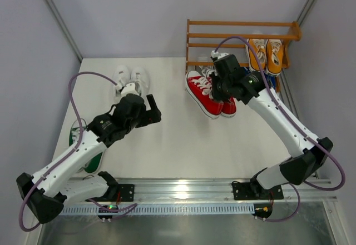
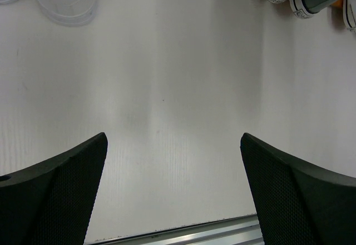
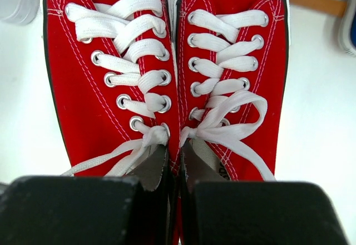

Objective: Place and organize the shoes onto the shoe shelf

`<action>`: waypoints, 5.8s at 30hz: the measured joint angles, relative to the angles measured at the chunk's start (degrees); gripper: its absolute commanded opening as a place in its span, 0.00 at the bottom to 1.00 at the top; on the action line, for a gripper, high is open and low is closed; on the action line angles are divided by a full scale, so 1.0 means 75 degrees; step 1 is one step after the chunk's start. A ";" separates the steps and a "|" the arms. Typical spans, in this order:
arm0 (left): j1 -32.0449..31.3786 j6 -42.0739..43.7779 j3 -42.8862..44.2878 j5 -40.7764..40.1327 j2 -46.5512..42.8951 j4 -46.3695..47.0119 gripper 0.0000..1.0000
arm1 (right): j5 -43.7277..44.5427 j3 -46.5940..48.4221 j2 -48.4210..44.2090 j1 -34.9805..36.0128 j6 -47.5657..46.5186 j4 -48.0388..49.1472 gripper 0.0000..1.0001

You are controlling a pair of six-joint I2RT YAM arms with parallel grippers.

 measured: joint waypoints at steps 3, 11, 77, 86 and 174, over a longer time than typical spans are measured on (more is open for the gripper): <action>0.0012 0.0064 0.0154 0.0017 0.0210 0.0015 1.00 | 0.0006 0.0347 0.0472 -0.0402 -0.0315 0.0096 0.04; 0.0023 0.0073 0.0181 0.0000 0.0140 -0.0073 1.00 | 0.0114 0.0402 0.1323 -0.1134 -0.0799 0.0300 0.04; 0.0889 0.0242 0.0108 -0.0530 -0.0233 -0.0822 1.00 | 0.0950 0.4234 0.5234 -0.2311 -0.1075 0.4234 1.00; 0.1536 0.0565 0.0087 -0.0950 -0.0248 -0.1218 1.00 | 0.0895 0.0618 0.1772 -0.1673 -0.1049 0.5109 1.00; 0.8040 0.3786 0.2416 0.3115 0.6330 -0.4293 0.00 | 0.0495 -0.3791 -0.4803 0.1335 0.0277 0.1973 1.00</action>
